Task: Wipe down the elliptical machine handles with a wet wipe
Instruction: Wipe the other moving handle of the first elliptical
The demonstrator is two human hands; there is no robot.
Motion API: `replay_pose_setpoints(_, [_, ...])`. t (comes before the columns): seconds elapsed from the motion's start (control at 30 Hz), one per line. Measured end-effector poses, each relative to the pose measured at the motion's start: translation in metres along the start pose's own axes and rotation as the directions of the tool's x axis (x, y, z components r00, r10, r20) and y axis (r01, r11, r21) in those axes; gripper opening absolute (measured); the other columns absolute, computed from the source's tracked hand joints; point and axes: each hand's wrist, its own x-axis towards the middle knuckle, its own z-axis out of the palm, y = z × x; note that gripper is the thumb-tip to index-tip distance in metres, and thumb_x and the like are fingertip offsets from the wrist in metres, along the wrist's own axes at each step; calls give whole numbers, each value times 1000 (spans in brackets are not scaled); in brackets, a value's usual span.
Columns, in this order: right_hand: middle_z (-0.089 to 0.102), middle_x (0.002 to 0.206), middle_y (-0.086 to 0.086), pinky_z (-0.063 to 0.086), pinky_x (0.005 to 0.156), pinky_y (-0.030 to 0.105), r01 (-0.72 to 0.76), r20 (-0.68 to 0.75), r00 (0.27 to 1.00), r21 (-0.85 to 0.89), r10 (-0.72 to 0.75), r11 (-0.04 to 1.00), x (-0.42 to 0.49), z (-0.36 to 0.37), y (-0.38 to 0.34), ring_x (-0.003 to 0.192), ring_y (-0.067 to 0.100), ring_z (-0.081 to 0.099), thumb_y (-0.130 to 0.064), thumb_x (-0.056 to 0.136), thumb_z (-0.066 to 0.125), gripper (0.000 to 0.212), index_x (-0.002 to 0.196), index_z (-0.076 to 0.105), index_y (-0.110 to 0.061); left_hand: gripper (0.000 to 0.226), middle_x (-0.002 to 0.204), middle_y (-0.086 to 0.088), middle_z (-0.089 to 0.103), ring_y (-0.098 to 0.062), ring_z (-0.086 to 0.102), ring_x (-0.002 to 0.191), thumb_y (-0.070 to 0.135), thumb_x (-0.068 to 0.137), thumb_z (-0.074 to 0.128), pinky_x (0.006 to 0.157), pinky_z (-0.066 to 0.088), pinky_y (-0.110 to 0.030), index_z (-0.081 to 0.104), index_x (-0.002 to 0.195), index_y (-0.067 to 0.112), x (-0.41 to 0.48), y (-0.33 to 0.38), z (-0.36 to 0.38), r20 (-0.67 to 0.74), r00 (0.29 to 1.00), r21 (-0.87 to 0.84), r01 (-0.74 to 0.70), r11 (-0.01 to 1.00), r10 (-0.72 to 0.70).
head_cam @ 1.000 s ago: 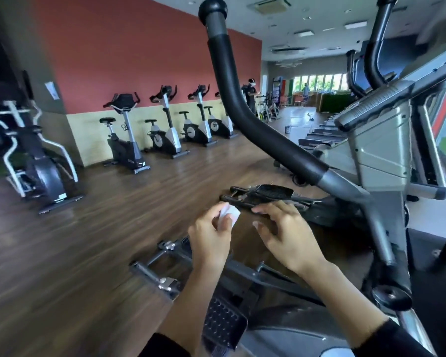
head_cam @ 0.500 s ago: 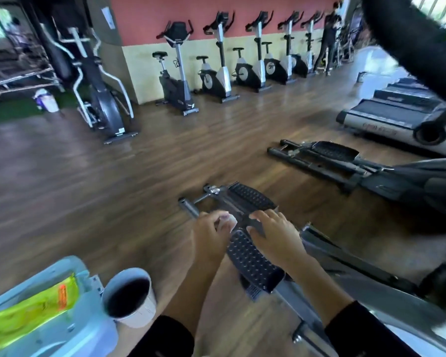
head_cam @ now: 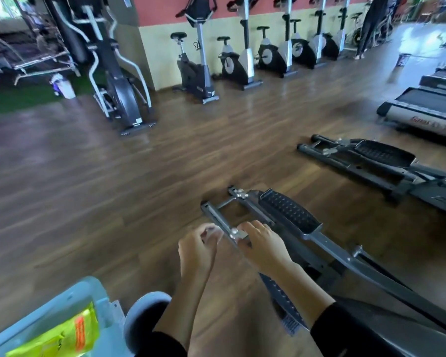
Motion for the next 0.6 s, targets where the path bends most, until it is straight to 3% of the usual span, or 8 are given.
replay_pose_setpoints(0.33, [52, 131, -1, 40, 93, 32, 39, 81, 996, 13, -40, 999, 200, 26, 0, 120, 20, 48, -34, 97, 45, 36, 132, 48, -24, 17, 86, 8, 73, -6, 67, 85, 29, 84, 69, 76, 45, -16, 74, 98, 21, 178, -38, 26, -50, 987, -10, 153, 988, -153])
replay_pose_setpoints(0.43, [50, 134, -1, 41, 94, 33, 68, 113, 991, 10, -69, 998, 281, 29, -2, 122, 21, 47, -35, 97, 44, 39, 134, 47, -24, 13, 85, 8, 73, -6, 66, 83, 27, 84, 69, 68, 36, 1, 74, 95, 23, 255, -47, 31, -83, 979, -3, 186, 983, -185])
replay_pose_setpoints(0.6, [50, 135, -3, 40, 98, 33, 132, 156, 978, 36, -136, 991, 419, 22, -14, 123, 18, 46, -34, 98, 44, 38, 134, 48, -24, 11, 83, 6, 73, -9, 66, 81, 26, 85, 69, 63, 36, 1, 74, 95, 26, 387, -52, 19, -136, 962, 10, 239, 971, -236])
